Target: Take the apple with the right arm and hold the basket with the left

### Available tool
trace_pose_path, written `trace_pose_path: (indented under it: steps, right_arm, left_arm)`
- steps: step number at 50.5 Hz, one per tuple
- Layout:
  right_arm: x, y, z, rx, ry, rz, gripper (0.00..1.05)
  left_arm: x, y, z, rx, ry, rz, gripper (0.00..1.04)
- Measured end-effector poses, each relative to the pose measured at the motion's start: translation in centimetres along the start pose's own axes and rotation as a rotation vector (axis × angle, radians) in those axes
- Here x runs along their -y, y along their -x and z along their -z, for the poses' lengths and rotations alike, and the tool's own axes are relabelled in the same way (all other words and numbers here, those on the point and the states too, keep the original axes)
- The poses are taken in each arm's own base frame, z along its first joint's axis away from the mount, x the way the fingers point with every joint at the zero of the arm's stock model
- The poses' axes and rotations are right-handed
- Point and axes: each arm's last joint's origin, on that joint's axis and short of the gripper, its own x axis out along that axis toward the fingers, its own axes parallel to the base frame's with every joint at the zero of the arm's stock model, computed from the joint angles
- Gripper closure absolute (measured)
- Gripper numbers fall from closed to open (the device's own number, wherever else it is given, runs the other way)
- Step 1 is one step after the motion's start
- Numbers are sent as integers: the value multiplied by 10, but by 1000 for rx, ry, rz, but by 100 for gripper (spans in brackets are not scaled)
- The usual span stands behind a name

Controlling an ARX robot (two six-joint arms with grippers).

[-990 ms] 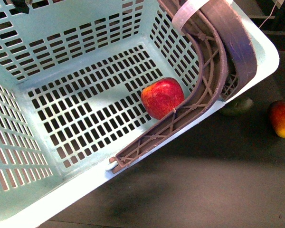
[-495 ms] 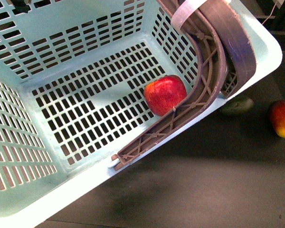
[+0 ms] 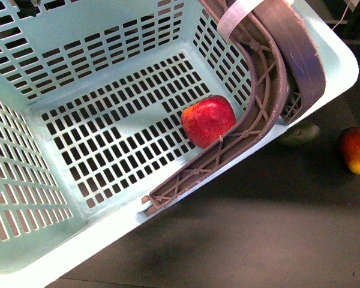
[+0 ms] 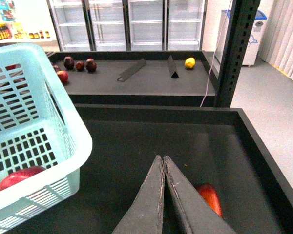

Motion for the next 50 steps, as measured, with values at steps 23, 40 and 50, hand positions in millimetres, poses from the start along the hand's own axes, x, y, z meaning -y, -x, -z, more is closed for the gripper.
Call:
trace_pose_path:
  steps: [23,40,50]
  right_arm:
    - [0,9,0,0,0,0,103]
    - [0,20,3,-7,0,2,103]
    - [0,21,3,-5,0,2,103]
  left_arm:
    - [0,0,0,0,0,0,87]
    - [0,0,0,0,-2,0,87]
    - [0,0,0,0,0,-1,87]
